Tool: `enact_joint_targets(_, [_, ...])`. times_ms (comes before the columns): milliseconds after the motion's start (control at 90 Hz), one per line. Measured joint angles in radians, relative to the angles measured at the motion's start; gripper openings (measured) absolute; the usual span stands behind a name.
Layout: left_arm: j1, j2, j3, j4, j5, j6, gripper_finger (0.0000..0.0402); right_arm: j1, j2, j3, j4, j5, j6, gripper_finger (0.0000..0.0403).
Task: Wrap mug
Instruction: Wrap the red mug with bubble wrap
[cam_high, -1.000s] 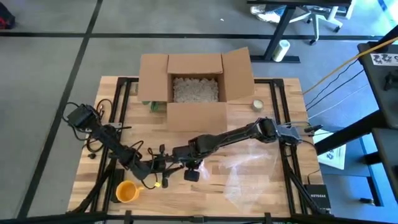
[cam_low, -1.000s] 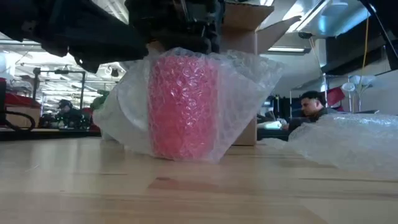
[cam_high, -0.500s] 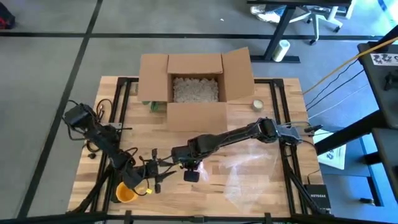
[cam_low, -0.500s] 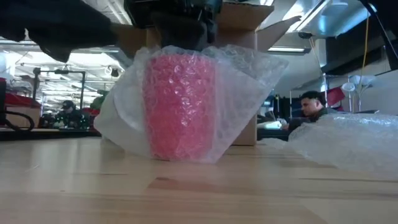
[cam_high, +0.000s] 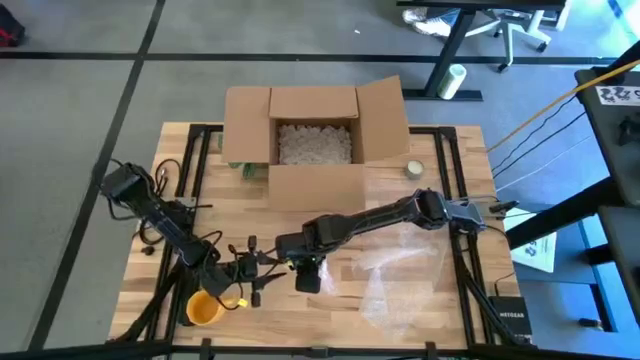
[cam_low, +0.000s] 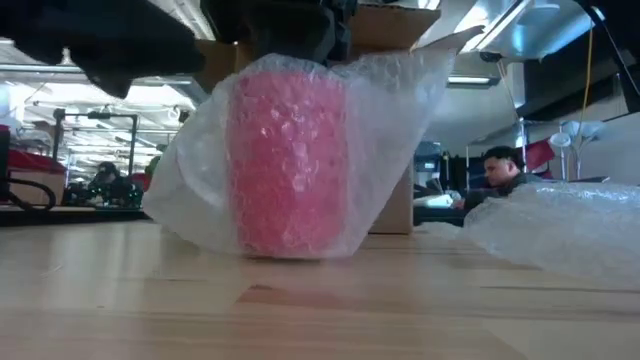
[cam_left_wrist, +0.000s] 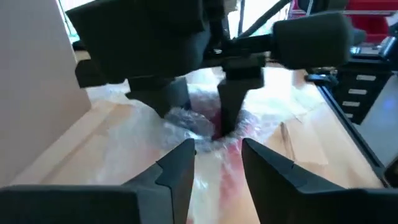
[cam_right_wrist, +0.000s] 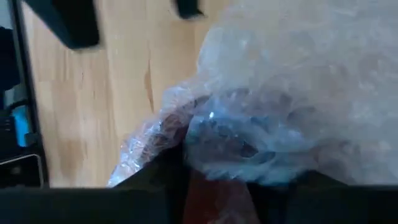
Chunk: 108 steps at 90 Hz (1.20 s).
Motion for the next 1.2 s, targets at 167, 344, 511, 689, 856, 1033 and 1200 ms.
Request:
enact_joint_targets(167, [0.038,0.0,0.0,-0.002,0.078,-0.003,0.0117,0.0,-0.003,0.055,-0.008,-0.002,0.0,0.0106])
enact_joint_targets(344, [0.053,0.0,0.0,0.0,0.083,-0.004,0.0117,0.003,-0.005,0.066,-0.02,-0.006,0.021,0.0096])
enact_joint_targets(511, [0.065,0.0,0.0,0.0,0.084,-0.004,0.0117,0.017,-0.005,0.066,-0.025,-0.042,0.033,0.0094])
enact_joint_targets(689, [0.067,0.0,0.0,0.027,0.083,0.013,0.0117,0.037,-0.005,0.066,-0.049,-0.046,0.055,0.0092])
enact_joint_targets(856, [0.069,0.0,0.001,0.052,0.084,0.041,0.0117,0.053,-0.005,0.067,-0.066,-0.044,0.056,0.0038])
enact_joint_targets(1033, [0.071,0.0,0.001,0.045,0.087,0.029,0.0117,0.055,-0.002,0.129,-0.12,-0.015,0.059,0.0013])
enact_joint_targets(1200, [0.065,0.001,0.001,0.034,0.087,0.017,0.0117,0.055,-0.001,0.216,-0.202,0.061,0.059,0.0003])
